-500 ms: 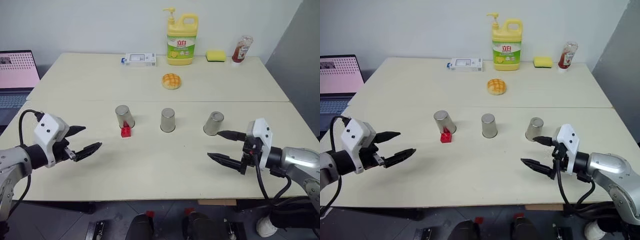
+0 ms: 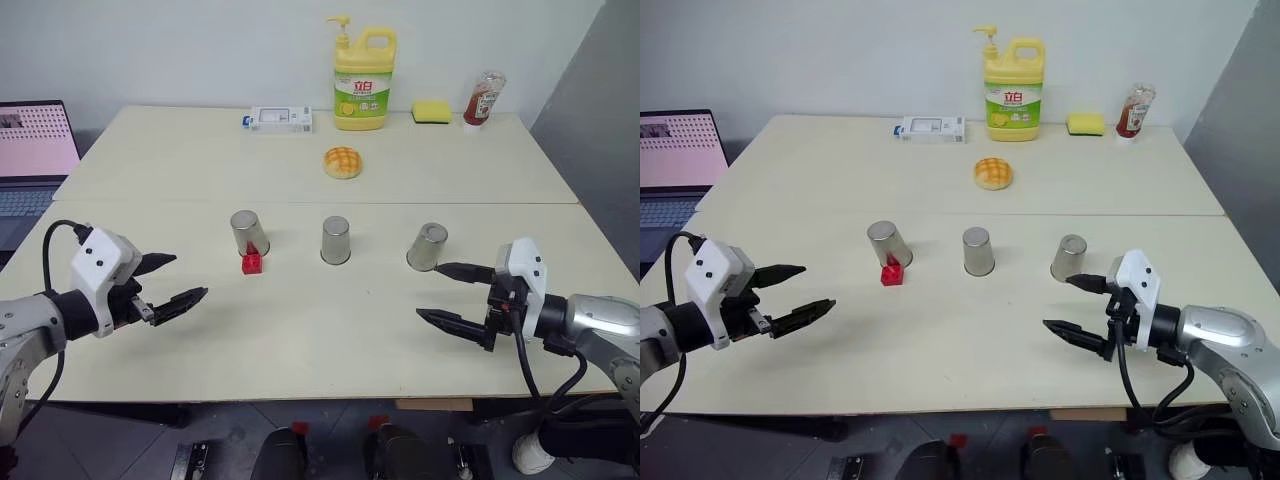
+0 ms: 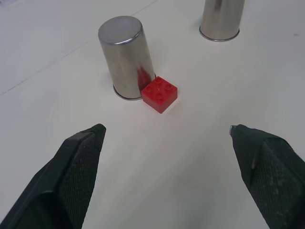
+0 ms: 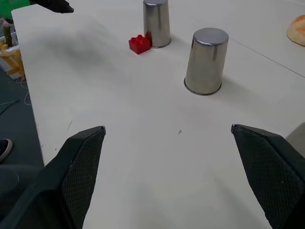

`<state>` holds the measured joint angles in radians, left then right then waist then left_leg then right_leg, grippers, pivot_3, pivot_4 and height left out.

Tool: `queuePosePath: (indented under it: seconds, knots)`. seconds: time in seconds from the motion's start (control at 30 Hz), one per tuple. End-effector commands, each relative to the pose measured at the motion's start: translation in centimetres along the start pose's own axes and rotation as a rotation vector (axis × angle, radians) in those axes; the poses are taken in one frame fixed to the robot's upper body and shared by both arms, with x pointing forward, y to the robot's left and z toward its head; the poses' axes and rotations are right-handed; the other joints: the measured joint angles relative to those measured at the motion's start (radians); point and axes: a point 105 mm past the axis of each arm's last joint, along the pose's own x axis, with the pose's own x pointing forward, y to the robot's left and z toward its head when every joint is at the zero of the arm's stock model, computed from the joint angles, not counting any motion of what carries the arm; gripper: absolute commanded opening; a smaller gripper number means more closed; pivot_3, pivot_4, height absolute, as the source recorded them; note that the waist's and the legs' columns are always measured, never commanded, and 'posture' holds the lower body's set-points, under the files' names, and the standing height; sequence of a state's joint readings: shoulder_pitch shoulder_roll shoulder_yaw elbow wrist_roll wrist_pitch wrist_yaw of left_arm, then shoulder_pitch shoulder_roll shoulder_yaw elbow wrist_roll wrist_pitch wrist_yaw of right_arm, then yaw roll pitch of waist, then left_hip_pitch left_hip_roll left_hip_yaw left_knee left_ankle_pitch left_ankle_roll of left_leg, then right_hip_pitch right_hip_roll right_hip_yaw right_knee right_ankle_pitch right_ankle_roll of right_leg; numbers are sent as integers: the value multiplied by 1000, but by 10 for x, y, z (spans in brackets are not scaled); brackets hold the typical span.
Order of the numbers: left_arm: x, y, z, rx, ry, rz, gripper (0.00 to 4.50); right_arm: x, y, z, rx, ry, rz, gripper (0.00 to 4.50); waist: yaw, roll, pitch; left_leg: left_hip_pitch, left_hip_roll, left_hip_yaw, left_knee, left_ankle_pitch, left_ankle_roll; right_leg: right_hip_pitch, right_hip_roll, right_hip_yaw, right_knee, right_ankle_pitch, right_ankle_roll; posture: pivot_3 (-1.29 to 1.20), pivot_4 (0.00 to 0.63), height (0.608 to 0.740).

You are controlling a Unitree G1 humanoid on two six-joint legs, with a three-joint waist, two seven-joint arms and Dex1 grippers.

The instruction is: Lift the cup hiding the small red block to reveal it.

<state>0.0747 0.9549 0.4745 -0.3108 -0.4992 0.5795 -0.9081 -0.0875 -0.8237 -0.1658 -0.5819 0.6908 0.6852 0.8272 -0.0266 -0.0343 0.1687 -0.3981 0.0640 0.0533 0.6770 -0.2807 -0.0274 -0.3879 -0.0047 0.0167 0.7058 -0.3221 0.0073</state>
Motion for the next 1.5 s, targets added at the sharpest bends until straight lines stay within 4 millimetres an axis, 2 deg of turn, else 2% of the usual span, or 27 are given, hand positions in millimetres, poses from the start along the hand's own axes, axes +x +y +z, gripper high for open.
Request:
queuePosePath:
  seconds: [0.03, 0.53, 1.5]
  knots:
    - [-6, 2, 14, 54, -21, 12, 4451, -5, -1, 8, -26, -24, 0, 4500, 0, 0, 0, 0, 0, 0, 0, 0, 0, 0, 0, 0, 0, 0, 0, 0, 150, 740]
    - [-9, 5, 12, 48, -8, 11, 4451, -10, 2, 9, -16, -22, 10, 4500, 0, 0, 0, 0, 0, 0, 0, 0, 0, 0, 0, 0, 0, 0, 0, 0, 150, 740]
    - [-1, 7, 14, 42, -13, -5, 4451, -9, 1, 9, -29, -20, -2, 4500, 0, 0, 0, 0, 0, 0, 0, 0, 0, 0, 0, 0, 0, 0, 0, 0, 150, 740]
